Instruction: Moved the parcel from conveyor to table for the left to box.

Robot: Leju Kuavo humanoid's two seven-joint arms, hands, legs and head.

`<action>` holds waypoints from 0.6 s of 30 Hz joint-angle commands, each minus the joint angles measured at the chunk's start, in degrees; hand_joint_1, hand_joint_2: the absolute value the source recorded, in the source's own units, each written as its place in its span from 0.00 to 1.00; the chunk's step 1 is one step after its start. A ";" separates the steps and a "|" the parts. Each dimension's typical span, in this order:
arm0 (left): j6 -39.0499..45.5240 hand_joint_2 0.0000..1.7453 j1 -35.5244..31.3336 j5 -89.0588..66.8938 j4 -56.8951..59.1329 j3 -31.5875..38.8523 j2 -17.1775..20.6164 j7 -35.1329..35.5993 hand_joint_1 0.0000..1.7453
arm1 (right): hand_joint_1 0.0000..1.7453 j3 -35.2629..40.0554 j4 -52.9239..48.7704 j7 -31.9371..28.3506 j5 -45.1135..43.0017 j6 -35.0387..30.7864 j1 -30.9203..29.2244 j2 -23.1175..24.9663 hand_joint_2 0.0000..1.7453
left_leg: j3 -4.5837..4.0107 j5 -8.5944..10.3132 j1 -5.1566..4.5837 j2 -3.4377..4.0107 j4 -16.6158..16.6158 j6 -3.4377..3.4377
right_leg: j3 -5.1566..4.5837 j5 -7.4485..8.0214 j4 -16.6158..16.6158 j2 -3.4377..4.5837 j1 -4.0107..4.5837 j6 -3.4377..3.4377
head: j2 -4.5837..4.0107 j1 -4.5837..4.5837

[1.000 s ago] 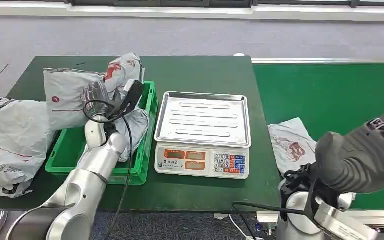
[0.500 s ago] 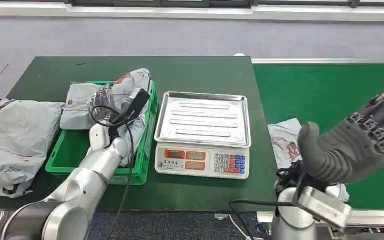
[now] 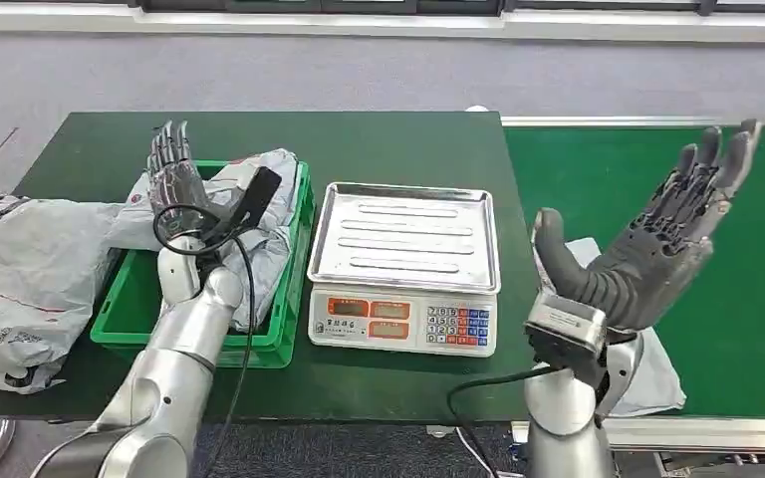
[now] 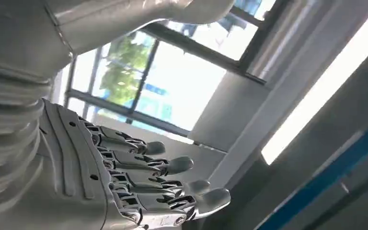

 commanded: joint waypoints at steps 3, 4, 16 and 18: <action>0.05 1.00 8.91 10.05 -20.54 1.91 -5.35 -8.85 0.00 | 0.00 -4.62 10.25 7.57 11.69 -0.07 1.00 1.05 1.00 | 0.25 -0.02 0.06 0.10 -0.18 0.06 | 0.24 0.04 -0.24 0.07 0.09 -0.12 | 0.00 0.00; 0.05 1.00 12.56 15.96 -25.50 -1.36 -5.35 -11.22 0.00 | 0.00 -6.78 12.17 10.07 15.97 -0.07 0.98 1.05 1.00 | 0.23 -0.05 0.06 0.15 -0.15 0.05 | 0.21 0.04 -0.22 0.13 0.09 -0.10 | 0.00 0.00; -40.87 1.00 30.43 57.66 -50.90 -13.09 -2.61 -32.63 0.00 | 0.00 -37.82 32.94 12.75 34.98 -0.07 -6.56 0.98 1.00 | 0.32 -0.12 0.05 -0.02 -0.24 0.08 | 0.42 -0.12 -0.37 -0.10 0.08 -0.09 | 0.00 0.02; -43.38 1.00 32.64 60.73 -53.57 -14.69 -1.83 -33.48 0.00 | 0.00 -41.87 34.63 11.81 35.84 -0.07 -7.11 0.96 1.00 | 0.15 -0.11 0.01 -0.13 -0.13 0.03 | 0.26 -0.17 -0.20 -0.17 0.03 -0.03 | 0.00 0.02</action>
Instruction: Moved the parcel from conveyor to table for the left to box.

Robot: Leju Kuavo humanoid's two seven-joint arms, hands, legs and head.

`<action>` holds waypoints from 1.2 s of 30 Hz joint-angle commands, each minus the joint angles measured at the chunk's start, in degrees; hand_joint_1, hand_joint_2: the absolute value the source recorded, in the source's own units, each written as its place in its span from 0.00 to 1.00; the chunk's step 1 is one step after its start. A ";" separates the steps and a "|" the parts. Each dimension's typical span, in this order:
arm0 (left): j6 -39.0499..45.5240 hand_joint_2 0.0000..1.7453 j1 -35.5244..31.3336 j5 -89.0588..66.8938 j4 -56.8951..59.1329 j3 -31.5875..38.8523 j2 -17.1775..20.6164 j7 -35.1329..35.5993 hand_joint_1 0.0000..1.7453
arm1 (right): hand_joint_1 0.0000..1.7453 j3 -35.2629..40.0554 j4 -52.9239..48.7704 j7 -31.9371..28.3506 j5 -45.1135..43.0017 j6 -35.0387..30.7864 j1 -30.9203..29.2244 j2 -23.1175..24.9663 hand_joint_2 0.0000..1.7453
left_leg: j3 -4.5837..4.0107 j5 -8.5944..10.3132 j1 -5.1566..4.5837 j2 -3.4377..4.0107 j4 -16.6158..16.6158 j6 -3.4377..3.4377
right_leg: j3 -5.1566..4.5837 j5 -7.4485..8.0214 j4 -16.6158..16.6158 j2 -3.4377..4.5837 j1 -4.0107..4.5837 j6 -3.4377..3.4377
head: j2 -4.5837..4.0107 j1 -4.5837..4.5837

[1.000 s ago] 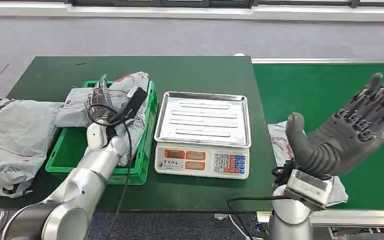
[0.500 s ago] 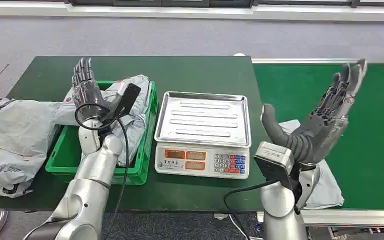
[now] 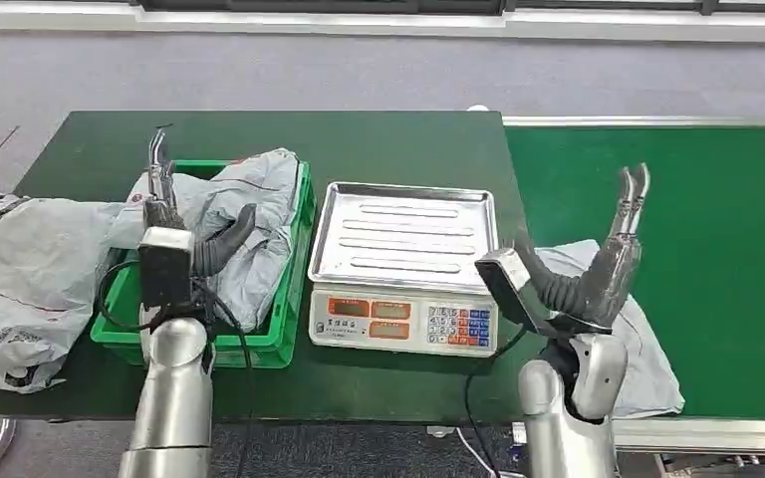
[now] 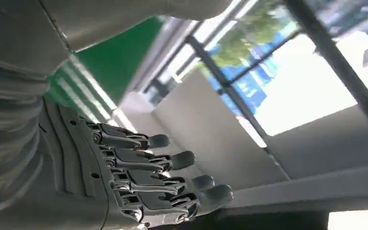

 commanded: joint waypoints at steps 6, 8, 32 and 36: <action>-11.34 1.00 14.61 17.72 -23.23 -12.14 6.82 -4.19 0.00 | 0.00 -28.45 23.29 2.23 9.09 -0.15 -7.43 -1.67 1.00 | 0.36 -0.08 0.03 0.03 -0.21 0.08 | 0.38 -0.02 -0.28 -0.01 0.07 -0.12 | 0.00 0.00; -11.79 1.00 16.27 19.13 -26.11 -14.12 7.43 -4.19 0.00 | 0.00 -28.15 24.81 3.85 9.19 -0.15 -7.12 -2.82 1.00 | 0.29 -0.15 0.05 0.13 -0.13 0.01 | 0.25 -0.02 -0.20 0.13 0.08 -0.12 | 0.00 0.00; -11.19 1.00 18.35 19.43 -27.85 -18.19 8.41 -4.19 0.00 | 0.00 -28.41 41.68 14.48 11.29 -0.15 -9.85 -8.57 1.00 | 0.22 -0.16 0.01 0.00 -0.09 -0.01 | 0.18 -0.12 -0.11 0.00 0.02 -0.10 | 0.00 0.00; -10.69 1.00 17.69 19.19 -26.92 -19.04 9.10 -4.19 0.00 | 0.00 -28.87 45.12 15.63 11.70 -0.15 -10.49 -9.48 1.00 | 0.18 -0.14 0.01 -0.04 -0.07 -0.01 | 0.15 -0.12 -0.09 -0.03 0.03 -0.09 | 0.00 0.00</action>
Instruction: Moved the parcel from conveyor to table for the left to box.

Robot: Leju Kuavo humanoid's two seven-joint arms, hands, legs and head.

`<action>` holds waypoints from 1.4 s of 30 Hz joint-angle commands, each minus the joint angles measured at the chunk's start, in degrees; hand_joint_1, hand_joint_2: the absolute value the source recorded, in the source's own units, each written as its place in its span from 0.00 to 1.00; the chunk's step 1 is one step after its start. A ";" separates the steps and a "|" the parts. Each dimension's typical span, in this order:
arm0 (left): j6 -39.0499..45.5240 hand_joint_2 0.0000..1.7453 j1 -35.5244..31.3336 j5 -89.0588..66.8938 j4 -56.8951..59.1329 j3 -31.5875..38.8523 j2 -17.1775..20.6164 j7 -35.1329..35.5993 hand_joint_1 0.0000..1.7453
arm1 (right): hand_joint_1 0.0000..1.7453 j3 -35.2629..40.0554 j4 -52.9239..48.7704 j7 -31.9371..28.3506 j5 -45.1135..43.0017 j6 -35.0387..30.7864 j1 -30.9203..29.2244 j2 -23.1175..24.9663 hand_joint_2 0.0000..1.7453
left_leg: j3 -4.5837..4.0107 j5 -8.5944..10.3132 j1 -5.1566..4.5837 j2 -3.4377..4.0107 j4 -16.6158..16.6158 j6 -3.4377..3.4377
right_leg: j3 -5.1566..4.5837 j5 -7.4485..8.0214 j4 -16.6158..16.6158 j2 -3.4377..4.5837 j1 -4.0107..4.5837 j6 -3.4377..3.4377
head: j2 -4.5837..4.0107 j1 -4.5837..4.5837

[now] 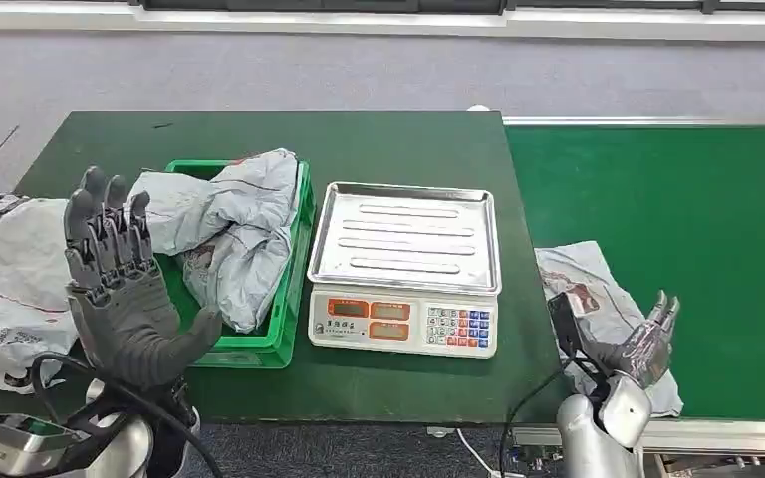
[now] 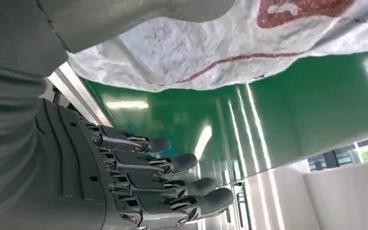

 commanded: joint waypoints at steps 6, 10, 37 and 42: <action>0.85 1.00 -1.07 -0.31 2.91 -3.22 3.46 0.26 0.00 | 0.00 -3.59 13.06 2.42 0.83 -0.02 -4.25 -3.46 1.00 | 0.11 -0.01 0.01 -0.02 -0.06 0.04 | 0.12 0.00 -0.08 -0.03 0.02 -0.06 | 0.00 -0.02; 1.24 1.00 -1.20 -0.87 3.46 -3.59 3.33 0.26 0.00 | 0.00 -2.43 17.86 6.11 0.83 -0.02 -5.21 -5.04 1.00 | 0.23 -0.01 0.02 -0.04 -0.12 0.06 | 0.23 -0.01 -0.15 -0.05 0.04 -0.10 | 0.00 -0.02; 0.12 1.00 -3.19 -2.08 8.31 -4.25 3.77 0.26 0.00 | 1.00 -4.04 31.46 10.60 0.80 0.04 -7.63 -8.69 1.00 | 0.17 0.01 -0.01 -0.10 -0.07 0.05 | 0.20 -0.02 -0.11 -0.13 0.00 -0.07 | 0.00 -0.02; 1.20 1.00 -3.16 -1.93 8.32 -4.94 4.32 0.26 0.00 | 1.00 -5.18 22.96 7.89 0.38 -0.02 -5.47 -6.86 1.00 | 0.28 -0.01 0.02 -0.13 -0.11 0.06 | 0.34 -0.03 -0.17 -0.17 0.04 -0.11 | 0.00 -0.02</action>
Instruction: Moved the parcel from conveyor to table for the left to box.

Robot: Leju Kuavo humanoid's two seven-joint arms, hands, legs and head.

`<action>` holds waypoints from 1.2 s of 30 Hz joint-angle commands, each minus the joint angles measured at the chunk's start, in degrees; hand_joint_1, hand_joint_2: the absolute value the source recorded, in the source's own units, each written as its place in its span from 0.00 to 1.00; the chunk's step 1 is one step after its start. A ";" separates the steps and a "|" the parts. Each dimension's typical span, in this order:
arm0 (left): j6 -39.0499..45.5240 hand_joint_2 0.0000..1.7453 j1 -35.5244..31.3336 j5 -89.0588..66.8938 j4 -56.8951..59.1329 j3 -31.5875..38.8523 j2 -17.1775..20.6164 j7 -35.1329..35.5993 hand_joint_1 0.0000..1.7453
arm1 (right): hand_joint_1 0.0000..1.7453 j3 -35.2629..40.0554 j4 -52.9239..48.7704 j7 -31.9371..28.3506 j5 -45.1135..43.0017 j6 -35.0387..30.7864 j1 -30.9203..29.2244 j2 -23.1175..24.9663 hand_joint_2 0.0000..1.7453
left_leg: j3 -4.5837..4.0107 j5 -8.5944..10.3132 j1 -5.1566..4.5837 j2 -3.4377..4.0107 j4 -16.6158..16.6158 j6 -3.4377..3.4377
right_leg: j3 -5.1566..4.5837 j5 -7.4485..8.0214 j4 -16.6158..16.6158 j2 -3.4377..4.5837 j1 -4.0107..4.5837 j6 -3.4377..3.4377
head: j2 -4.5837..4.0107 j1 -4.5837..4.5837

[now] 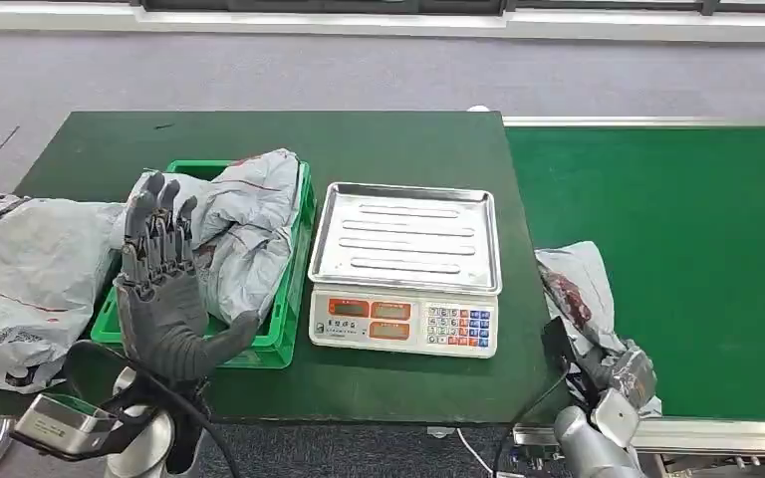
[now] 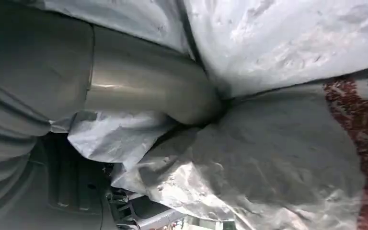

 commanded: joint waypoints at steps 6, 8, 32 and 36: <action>1.60 1.00 -1.65 -0.27 3.60 -2.53 2.94 0.24 0.00 | 1.00 -5.03 -5.18 -3.41 -0.63 0.22 1.42 1.14 1.00 | 0.11 0.00 0.01 -0.09 -0.06 0.03 | 0.13 -0.03 -0.05 -0.10 0.02 -0.08 | 0.00 0.00; 1.60 1.00 -1.65 -0.27 3.60 -2.53 2.94 0.24 0.00 | 1.00 -5.03 -5.18 -3.41 -0.63 0.22 1.42 1.14 1.00 | 0.12 -0.01 0.00 -0.08 -0.07 0.04 | 0.15 -0.03 -0.06 -0.10 0.02 -0.09 | 0.00 0.00; 0.40 1.00 -1.99 0.50 3.64 -2.08 2.96 0.24 0.00 | 1.00 -4.49 -53.71 -19.47 -7.08 0.22 15.25 15.19 1.00 | 0.15 -0.03 -0.01 -0.13 -0.10 0.04 | 0.15 -0.09 -0.03 -0.13 0.02 -0.15 | 0.00 0.02; -0.07 1.00 -2.12 0.67 3.80 -1.75 2.85 0.24 0.00 | 1.00 0.68 -61.97 -17.86 -8.55 0.22 19.17 15.19 1.00 | 0.14 -0.05 0.00 -0.20 -0.07 0.04 | 0.15 -0.13 -0.02 -0.21 0.03 -0.17 | 0.00 0.02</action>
